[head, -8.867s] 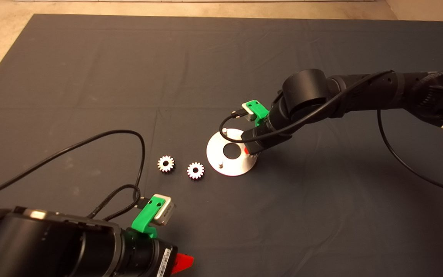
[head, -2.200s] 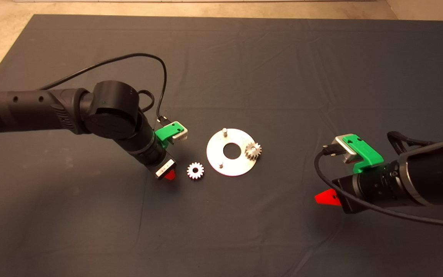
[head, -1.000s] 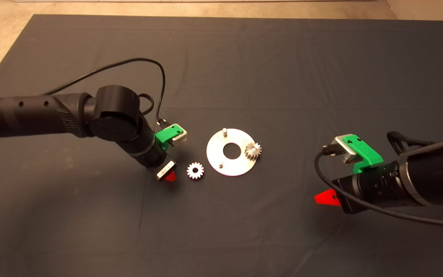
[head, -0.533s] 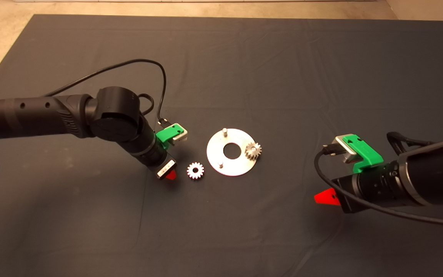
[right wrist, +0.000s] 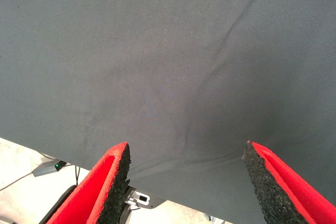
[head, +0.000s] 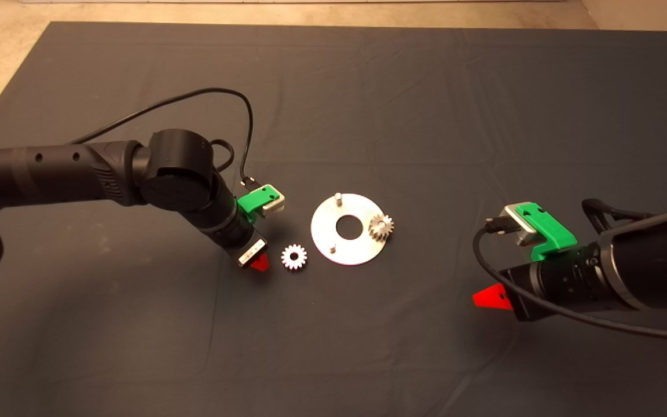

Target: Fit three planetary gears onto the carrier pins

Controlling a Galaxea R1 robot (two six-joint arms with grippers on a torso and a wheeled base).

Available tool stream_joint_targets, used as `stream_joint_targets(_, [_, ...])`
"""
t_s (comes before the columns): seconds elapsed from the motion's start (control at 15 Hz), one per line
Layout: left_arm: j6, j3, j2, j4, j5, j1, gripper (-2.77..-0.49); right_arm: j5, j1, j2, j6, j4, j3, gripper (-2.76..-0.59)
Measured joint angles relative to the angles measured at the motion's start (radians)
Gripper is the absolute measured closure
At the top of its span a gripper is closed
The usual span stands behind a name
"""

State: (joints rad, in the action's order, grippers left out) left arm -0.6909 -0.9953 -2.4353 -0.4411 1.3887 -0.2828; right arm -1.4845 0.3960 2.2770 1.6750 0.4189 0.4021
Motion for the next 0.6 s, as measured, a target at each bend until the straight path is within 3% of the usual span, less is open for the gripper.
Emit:
stream_joint_targets(0.13, [0.000,0.000,0.000,0.000,0.000,0.000,-2.17,0.000,0.000,0.000,0.000,0.000,0.000,-1.60])
stream_joint_targets(0.6, [0.000,0.000,-0.001,0.000,0.000,0.000,-2.10,0.000,0.000,0.000,0.001,0.000,0.000,-1.60])
